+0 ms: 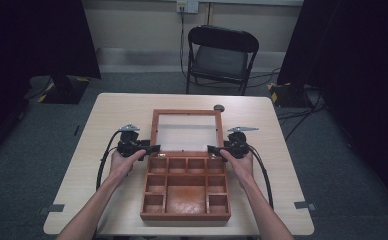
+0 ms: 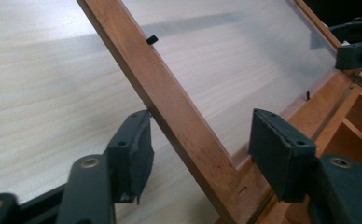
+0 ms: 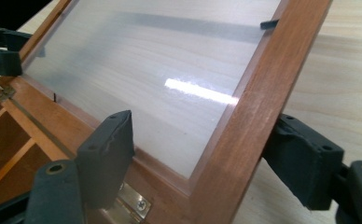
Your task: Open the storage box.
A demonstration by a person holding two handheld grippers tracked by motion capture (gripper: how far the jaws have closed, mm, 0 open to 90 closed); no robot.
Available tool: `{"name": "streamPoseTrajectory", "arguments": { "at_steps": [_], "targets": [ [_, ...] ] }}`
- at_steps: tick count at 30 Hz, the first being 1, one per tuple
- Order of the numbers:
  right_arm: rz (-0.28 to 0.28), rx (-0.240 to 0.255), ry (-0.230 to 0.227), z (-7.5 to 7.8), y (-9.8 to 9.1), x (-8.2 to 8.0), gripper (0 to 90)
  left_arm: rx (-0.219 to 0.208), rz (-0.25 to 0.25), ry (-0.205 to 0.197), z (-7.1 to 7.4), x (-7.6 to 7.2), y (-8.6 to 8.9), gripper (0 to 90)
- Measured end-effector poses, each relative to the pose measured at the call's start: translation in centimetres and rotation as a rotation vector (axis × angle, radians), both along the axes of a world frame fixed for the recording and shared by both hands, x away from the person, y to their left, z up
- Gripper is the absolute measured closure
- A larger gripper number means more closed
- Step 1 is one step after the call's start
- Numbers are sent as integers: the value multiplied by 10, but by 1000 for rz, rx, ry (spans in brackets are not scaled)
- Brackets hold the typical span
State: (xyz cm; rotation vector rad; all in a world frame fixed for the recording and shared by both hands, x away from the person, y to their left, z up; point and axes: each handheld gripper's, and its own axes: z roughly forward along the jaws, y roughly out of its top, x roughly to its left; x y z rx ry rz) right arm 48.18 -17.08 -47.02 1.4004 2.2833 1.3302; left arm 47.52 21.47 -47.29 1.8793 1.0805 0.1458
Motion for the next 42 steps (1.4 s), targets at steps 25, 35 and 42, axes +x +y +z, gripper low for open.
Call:
{"name": "streamPoseTrajectory", "arguments": {
  "at_steps": [25,35,42],
  "targets": [
    [-5,-11,-37,26,-18,-18,187,31,0,-46,16,-18,3,281],
    [-42,-23,-48,31,-51,-53,148,92,14,-22,18,-33,24,261],
    [-90,-108,-40,25,-75,-78,147,209,28,-31,14,-57,42,237]
  ]
}}
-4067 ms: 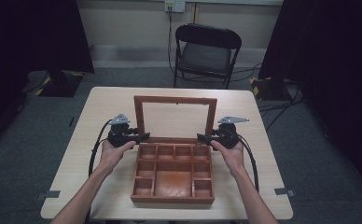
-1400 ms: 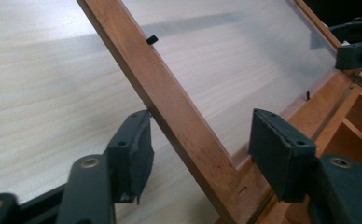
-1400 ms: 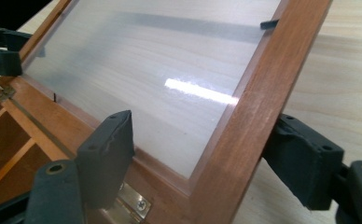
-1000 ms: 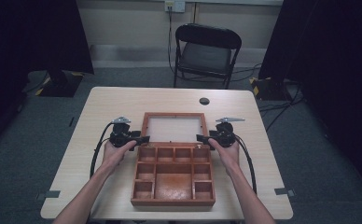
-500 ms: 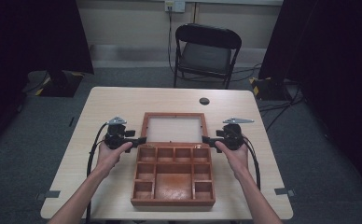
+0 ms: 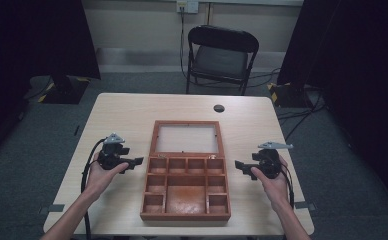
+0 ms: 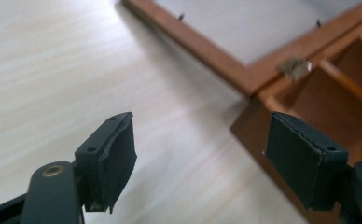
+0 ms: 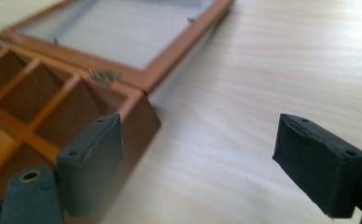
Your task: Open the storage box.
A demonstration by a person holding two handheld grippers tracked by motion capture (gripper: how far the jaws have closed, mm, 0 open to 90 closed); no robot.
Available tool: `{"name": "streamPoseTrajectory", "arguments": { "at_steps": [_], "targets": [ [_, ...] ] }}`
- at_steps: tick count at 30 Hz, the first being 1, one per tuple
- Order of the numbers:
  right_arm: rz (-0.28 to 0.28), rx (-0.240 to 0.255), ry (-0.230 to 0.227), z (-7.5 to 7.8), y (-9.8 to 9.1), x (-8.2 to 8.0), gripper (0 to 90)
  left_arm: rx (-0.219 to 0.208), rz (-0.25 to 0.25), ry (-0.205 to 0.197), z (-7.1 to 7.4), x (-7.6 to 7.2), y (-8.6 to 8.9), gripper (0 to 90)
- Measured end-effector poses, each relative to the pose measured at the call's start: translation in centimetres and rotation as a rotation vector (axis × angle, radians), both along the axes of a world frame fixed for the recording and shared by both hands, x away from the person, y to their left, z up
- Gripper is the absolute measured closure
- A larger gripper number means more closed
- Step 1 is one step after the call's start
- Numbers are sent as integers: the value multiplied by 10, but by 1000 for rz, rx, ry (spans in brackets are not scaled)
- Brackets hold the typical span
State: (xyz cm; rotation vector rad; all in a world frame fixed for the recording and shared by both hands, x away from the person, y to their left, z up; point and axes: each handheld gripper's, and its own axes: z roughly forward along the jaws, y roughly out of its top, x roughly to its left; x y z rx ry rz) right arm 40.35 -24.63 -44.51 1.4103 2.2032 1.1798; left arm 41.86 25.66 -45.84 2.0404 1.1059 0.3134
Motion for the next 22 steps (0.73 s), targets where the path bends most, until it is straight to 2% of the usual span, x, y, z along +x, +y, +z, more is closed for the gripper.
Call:
{"name": "streamPoseTrajectory", "arguments": {
  "at_steps": [4,6,7,8,9,11,12,13,15,16,17,18,19,22],
  "targets": [
    [-8,-61,31,-7,-9,-11,148,33,17,11,-8,-10,12,228],
    [-20,-85,39,-12,-14,-16,172,33,2,19,-13,-13,20,194],
    [-31,-94,50,-16,-16,-18,190,53,-2,19,-16,-15,24,161],
    [-31,-94,50,-16,-16,-18,190,53,-2,19,-16,-15,24,164],
    [-34,-128,79,-26,-21,-23,179,80,28,28,-22,-16,30,177],
    [-45,-136,90,-31,-23,-24,177,78,47,35,-26,-17,33,175],
    [-56,-151,100,-36,-25,-25,169,113,52,53,-30,-16,34,175],
    [-79,-220,81,-43,-28,-25,151,144,61,35,-32,-16,33,160],
    [-87,-225,71,-43,-29,-25,146,172,79,-5,-35,-18,31,165],
    [-109,-221,65,-44,-29,-25,143,161,91,-15,-37,-19,30,148],
    [-127,-243,28,-48,-26,-27,97,141,113,-49,-41,-22,30,130],
    [-127,-243,28,-48,-26,-27,97,141,113,-49,-41,-22,30,116],
    [-130,-235,3,-51,-26,-27,78,133,120,-71,-44,-23,31,116],
    [-131,-213,-29,-55,-27,-28,50,132,125,-66,-44,-23,31,88]
  ]
}}
